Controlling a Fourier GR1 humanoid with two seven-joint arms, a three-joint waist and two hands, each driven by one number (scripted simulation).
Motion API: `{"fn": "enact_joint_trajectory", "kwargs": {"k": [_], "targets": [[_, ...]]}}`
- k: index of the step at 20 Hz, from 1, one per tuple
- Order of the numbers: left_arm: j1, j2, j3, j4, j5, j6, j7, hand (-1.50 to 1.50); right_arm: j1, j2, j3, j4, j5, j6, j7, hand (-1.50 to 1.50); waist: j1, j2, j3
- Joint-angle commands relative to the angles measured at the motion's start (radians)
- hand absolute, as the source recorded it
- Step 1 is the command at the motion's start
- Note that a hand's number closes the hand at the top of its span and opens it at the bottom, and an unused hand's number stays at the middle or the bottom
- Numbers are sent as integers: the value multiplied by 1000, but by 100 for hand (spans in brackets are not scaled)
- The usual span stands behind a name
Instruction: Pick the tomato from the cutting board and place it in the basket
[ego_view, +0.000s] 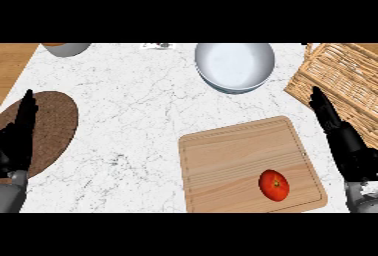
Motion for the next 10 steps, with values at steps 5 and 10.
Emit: {"fn": "enact_joint_trajectory", "kwargs": {"k": [5,10], "targets": [[-24,-27,-63,-23,28,-91,96,0,168,194,-187,-12,-322,91,-408,150,-67,-6,-21],[-41,-64,-117,-37,72,-172,171,0,169,347,-60,-143,-125,50,-805,-150,-48,-10,-27]]}}
